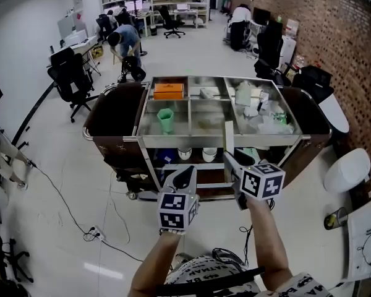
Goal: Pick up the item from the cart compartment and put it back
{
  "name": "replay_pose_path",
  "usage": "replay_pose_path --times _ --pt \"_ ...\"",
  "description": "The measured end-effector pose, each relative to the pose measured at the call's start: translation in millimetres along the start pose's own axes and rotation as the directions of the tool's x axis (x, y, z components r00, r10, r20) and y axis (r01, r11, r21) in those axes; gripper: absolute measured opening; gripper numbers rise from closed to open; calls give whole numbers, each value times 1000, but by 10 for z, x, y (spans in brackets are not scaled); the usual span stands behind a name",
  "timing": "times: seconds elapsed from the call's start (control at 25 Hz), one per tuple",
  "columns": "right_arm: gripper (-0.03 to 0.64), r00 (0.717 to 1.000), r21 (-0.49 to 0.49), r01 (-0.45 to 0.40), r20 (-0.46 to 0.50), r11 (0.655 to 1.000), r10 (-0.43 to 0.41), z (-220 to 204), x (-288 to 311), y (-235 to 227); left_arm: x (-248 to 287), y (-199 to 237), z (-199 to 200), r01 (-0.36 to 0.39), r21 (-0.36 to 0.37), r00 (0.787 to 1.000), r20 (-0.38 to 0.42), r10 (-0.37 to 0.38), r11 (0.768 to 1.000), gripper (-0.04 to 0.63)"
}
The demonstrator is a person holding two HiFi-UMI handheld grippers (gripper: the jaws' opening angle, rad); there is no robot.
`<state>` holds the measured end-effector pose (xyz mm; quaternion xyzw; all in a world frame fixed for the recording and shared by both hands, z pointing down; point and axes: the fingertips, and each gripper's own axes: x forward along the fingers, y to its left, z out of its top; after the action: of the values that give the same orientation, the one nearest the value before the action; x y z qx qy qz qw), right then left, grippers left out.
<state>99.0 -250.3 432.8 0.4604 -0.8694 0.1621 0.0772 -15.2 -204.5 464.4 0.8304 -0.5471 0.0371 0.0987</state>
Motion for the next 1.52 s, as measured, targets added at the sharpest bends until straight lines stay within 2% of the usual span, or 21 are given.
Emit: replay_pose_path --times 0.32,0.52,0.68,0.96,1.16,1.28,1.52 --pt "146 997 -9 48 66 999 -48 859 345 -41 85 200 345 29 -18 999 41 -28 999 6" --pt "144 995 -24 80 56 997 -78 1249 626 -160 208 379 546 21 -25 998 60 -20 999 6" --pt "145 996 -7 87 21 996 -87 1401 901 -268 330 537 693 7 -35 998 60 -5 999 6" --pt "144 990 56 121 -85 991 -116 1291 1427 -562 621 720 790 7 -41 999 46 -5 999 6" --pt "145 973 83 165 -180 983 -148 1133 1754 -817 853 817 825 22 -57 999 30 -21 998 6" --pt "146 946 99 221 -264 970 -188 971 1955 -1012 985 886 849 27 -78 1000 17 -26 997 6" --pt "146 867 135 296 -454 946 -207 456 2175 -1242 1221 931 837 27 -105 998 -45 -32 994 6"
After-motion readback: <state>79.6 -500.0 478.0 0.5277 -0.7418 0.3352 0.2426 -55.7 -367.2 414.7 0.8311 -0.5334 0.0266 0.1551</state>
